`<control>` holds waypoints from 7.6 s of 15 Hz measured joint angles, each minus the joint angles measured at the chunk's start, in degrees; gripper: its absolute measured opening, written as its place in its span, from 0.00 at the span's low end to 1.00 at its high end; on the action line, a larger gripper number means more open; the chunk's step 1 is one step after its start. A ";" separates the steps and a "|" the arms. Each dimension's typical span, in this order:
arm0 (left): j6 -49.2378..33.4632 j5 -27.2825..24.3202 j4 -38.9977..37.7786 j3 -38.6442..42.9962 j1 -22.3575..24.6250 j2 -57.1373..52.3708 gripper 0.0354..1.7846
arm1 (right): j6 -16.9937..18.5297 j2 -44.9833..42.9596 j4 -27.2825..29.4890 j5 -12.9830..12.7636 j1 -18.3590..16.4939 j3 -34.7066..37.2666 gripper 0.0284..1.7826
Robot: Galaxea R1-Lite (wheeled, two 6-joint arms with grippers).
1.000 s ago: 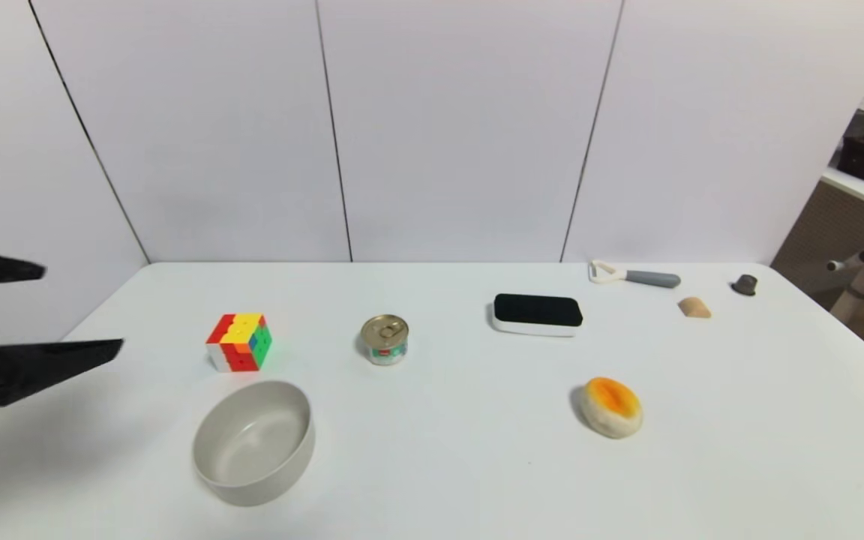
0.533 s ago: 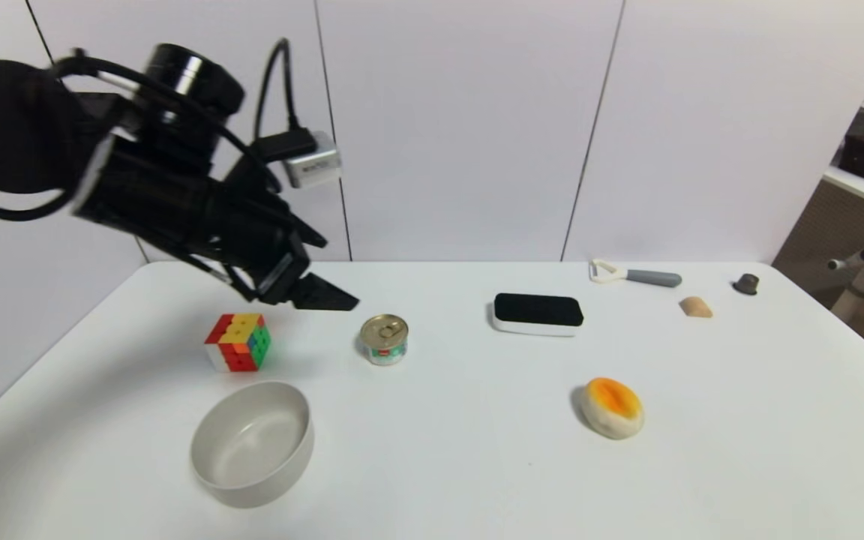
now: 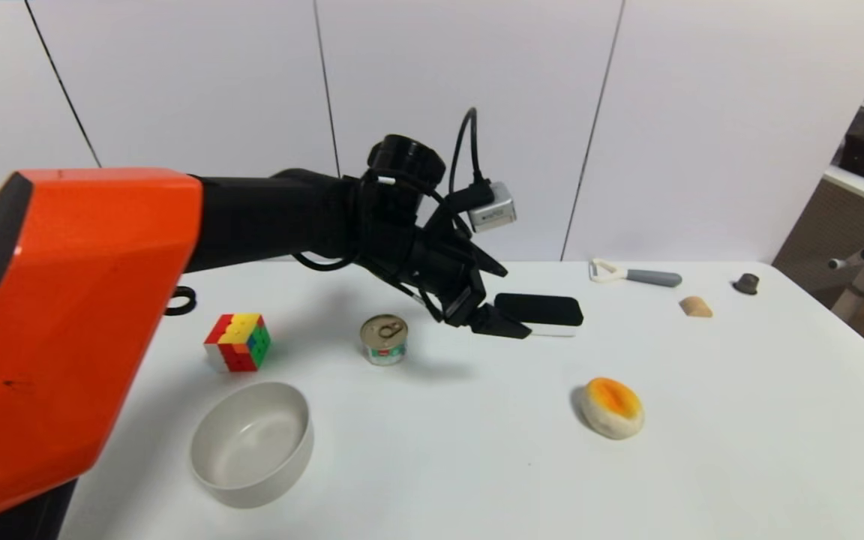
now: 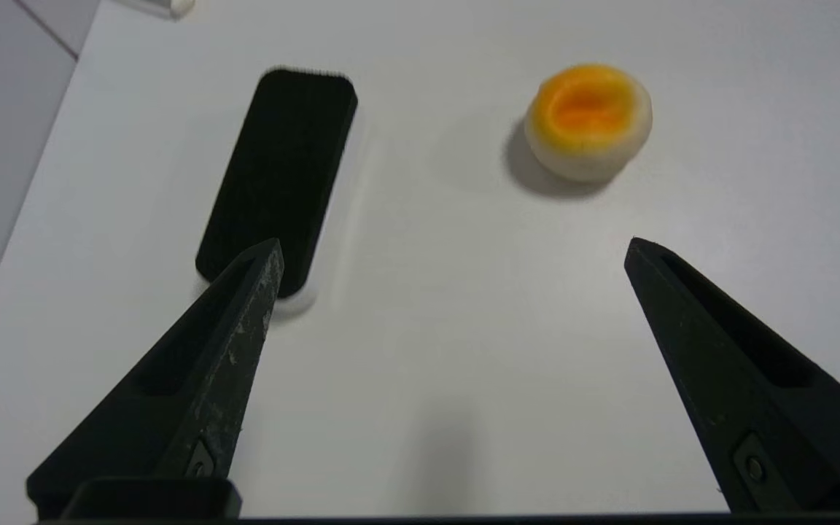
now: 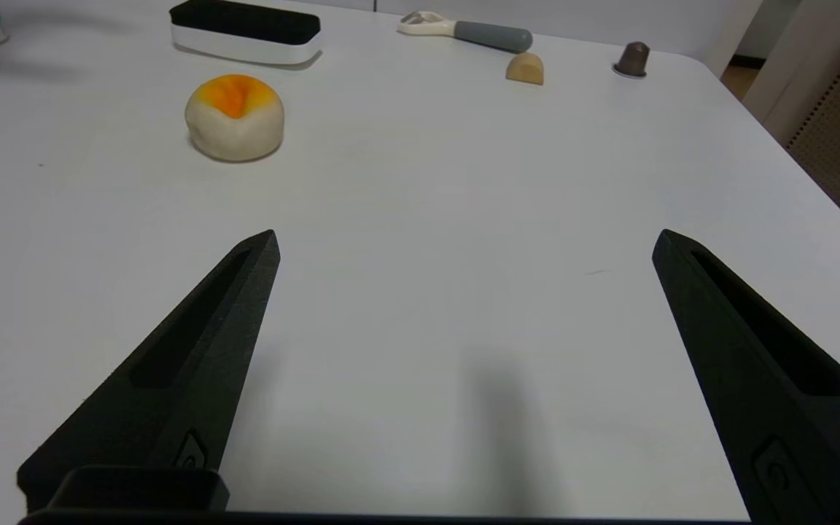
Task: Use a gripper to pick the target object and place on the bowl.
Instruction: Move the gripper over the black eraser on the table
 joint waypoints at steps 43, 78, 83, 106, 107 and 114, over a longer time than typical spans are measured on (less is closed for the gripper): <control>-12.41 1.62 -33.66 -0.59 2.95 15.34 0.94 | 0.01 0.00 -0.02 -0.02 0.00 0.00 0.99; -12.21 -0.33 -24.30 -0.17 2.29 13.95 0.94 | 0.00 0.00 0.02 -0.02 0.00 0.00 0.99; -12.15 -0.48 -23.69 -0.17 2.26 14.38 0.94 | 0.01 0.00 0.00 0.00 0.00 0.00 0.99; -10.31 -0.04 -20.74 -0.09 1.02 14.14 0.94 | 0.00 0.00 0.00 -0.02 0.00 0.00 0.99; -10.31 -0.09 -20.85 -0.09 1.05 14.34 0.94 | 0.01 0.00 0.00 -0.02 0.00 0.00 0.99; -10.37 0.05 -20.69 -0.06 1.00 14.20 0.94 | 0.01 0.00 -0.02 -0.04 0.00 0.00 0.99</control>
